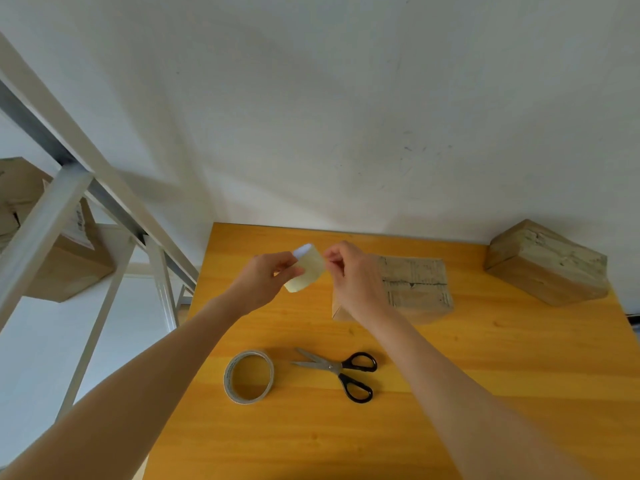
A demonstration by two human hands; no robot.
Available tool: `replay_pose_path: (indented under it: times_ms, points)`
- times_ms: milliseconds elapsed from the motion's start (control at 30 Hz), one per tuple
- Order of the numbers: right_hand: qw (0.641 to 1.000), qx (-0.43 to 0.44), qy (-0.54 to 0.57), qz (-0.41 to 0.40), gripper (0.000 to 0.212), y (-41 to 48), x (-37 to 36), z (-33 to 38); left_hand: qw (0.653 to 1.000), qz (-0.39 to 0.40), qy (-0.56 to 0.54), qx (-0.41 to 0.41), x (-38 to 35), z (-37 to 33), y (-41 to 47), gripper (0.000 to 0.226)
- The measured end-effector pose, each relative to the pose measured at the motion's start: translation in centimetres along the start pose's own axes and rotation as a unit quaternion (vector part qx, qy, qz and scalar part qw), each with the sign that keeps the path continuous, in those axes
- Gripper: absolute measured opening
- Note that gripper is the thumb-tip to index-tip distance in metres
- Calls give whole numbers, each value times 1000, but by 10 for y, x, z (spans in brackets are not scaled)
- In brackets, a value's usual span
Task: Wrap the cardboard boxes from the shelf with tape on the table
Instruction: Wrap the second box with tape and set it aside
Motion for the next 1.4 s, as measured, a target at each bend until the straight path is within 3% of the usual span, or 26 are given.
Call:
replay_pose_path:
  times_ms: [233,367,467,700,933,1100,1400]
  points:
    - [982,-144,42,114,16,14,6,-26,999,46,-15,-5,-2,-13,11,26]
    - [966,-195,125,112,7,19,16,-33,991,62,-111,50,-9,-6,7,39]
    - [953,-223,173,109,7,18,17,-42,984,76,-154,47,-9,-7,4,40]
    - [941,-257,190,115,7,4,14,-51,995,94,16,39,-1,6,15,44]
    - [946,-277,161,45,12,12,28,-70,994,79,-61,43,-5,10,23,44]
    - [950,-276,141,34,10,9,23,-73,994,76,61,41,-8,25,24,47]
    - [963,-266,37,9,16,8,13,-80,991,83,93,57,-17,45,27,35]
Point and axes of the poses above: each hand's wrist, its own y-axis towards the middle knuckle, its own x-axis out of the back of the hand, z = x × y, the point moved 7 cm from there along y, towards the middle knuckle, and after that the axes turned 14 degrees about -x, right-handed, at the moved point
